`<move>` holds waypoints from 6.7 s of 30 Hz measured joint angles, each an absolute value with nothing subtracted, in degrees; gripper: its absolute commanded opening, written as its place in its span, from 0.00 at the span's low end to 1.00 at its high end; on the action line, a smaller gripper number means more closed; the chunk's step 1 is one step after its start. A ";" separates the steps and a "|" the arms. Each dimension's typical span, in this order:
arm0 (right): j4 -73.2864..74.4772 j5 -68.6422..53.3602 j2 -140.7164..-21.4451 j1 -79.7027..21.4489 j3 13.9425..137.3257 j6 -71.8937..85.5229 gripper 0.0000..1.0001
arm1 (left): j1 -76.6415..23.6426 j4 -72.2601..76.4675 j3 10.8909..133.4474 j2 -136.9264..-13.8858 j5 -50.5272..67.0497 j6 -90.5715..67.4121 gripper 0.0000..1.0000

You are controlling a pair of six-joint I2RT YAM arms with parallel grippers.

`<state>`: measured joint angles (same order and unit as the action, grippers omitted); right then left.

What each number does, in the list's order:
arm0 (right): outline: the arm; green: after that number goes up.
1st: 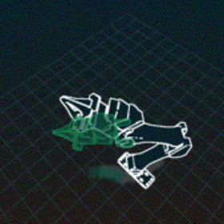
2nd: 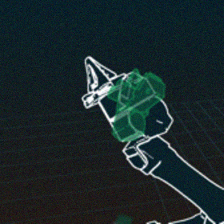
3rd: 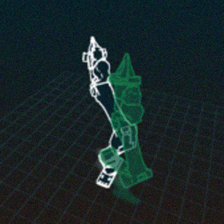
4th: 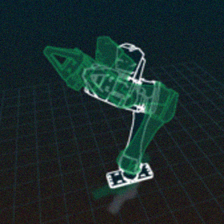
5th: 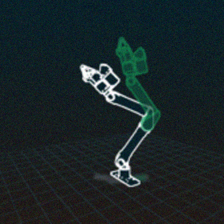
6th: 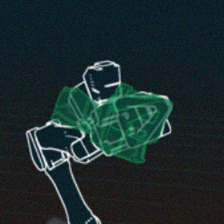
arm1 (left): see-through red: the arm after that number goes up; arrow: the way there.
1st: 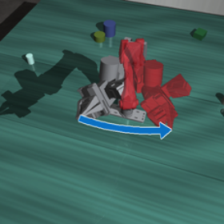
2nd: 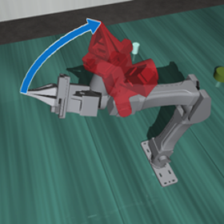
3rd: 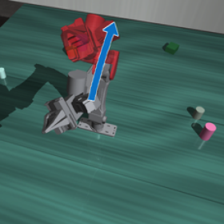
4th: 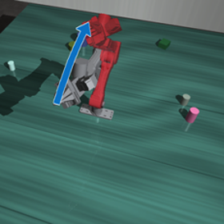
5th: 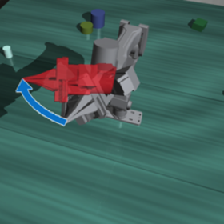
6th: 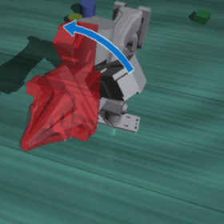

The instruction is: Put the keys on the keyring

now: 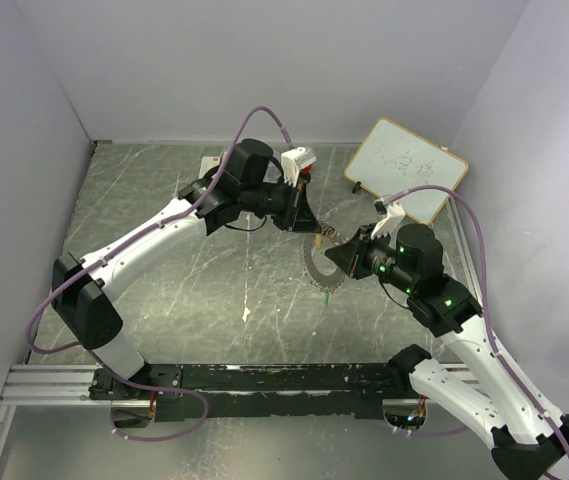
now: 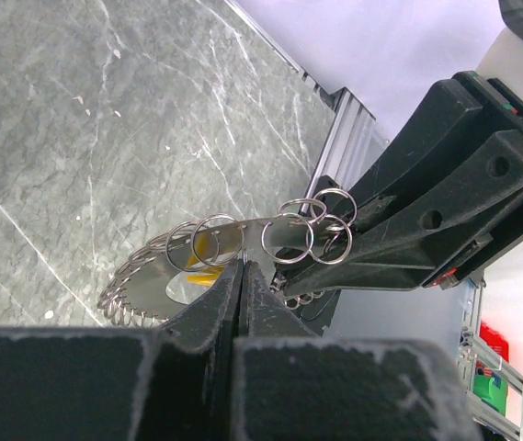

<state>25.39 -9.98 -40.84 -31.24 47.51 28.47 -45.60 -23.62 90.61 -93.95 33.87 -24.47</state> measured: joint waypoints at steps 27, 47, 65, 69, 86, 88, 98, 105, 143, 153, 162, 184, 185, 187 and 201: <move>26.50 -9.61 -40.21 -31.24 47.48 28.42 0.00 | -45.63 -23.90 91.42 -94.98 33.17 -24.53 0.07; 26.52 -9.61 -40.21 -31.24 47.44 28.40 0.00 | -45.63 -23.66 91.42 -94.98 33.21 -24.95 0.07; 26.94 -9.58 -39.88 -31.24 47.44 28.38 0.00 | -45.63 -23.42 91.42 -94.98 33.19 -24.97 0.07; 27.05 -9.58 -39.88 -31.24 47.44 28.36 0.00 | -45.63 -23.42 91.42 -94.96 33.17 -24.99 0.07; 27.33 -9.56 -39.72 -31.24 47.44 28.34 0.00 | -45.60 -23.42 91.42 -94.96 33.12 -25.36 0.07; 27.33 -9.56 -39.72 -31.24 47.44 28.34 0.00 | -45.60 -23.42 91.42 -94.96 33.12 -25.39 0.07; 27.33 -9.56 -39.72 -31.24 47.44 28.25 0.00 | -45.60 -23.42 91.39 -94.96 33.08 -25.45 0.07; 27.49 -9.41 -39.70 -31.24 47.44 28.25 0.00 | -45.60 -23.44 90.83 -94.94 32.95 -25.56 0.07; 27.88 -9.17 -36.60 -31.27 42.94 21.93 0.00 | -42.22 -19.99 87.79 -90.02 33.78 -24.49 0.07; 28.21 -9.67 -37.30 -31.27 42.28 18.55 0.00 | -42.19 -19.00 82.76 -89.14 37.06 -23.22 0.07; 27.79 -11.20 -37.06 -31.35 39.81 13.74 0.00 | -41.85 -17.78 78.39 -87.39 38.00 -22.68 0.07; 27.03 -12.10 -40.38 -34.50 39.88 10.02 0.00 | -41.65 -22.61 82.32 -90.70 43.11 -17.43 0.07; 27.07 -11.99 -40.38 -34.65 39.97 10.02 0.00 | -41.65 -23.57 82.76 -90.91 43.27 -16.91 0.07; 27.05 -11.84 -40.38 -35.00 40.18 10.02 0.00 | -41.65 -25.15 83.20 -91.11 43.35 -16.12 0.07; 27.14 -9.72 -41.30 -38.35 40.49 10.02 0.00 | -41.65 -29.65 83.29 -91.15 43.79 -14.33 0.07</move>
<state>27.14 -9.72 -41.30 -38.35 40.49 10.02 -41.65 -29.65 83.29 -91.15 43.79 -14.33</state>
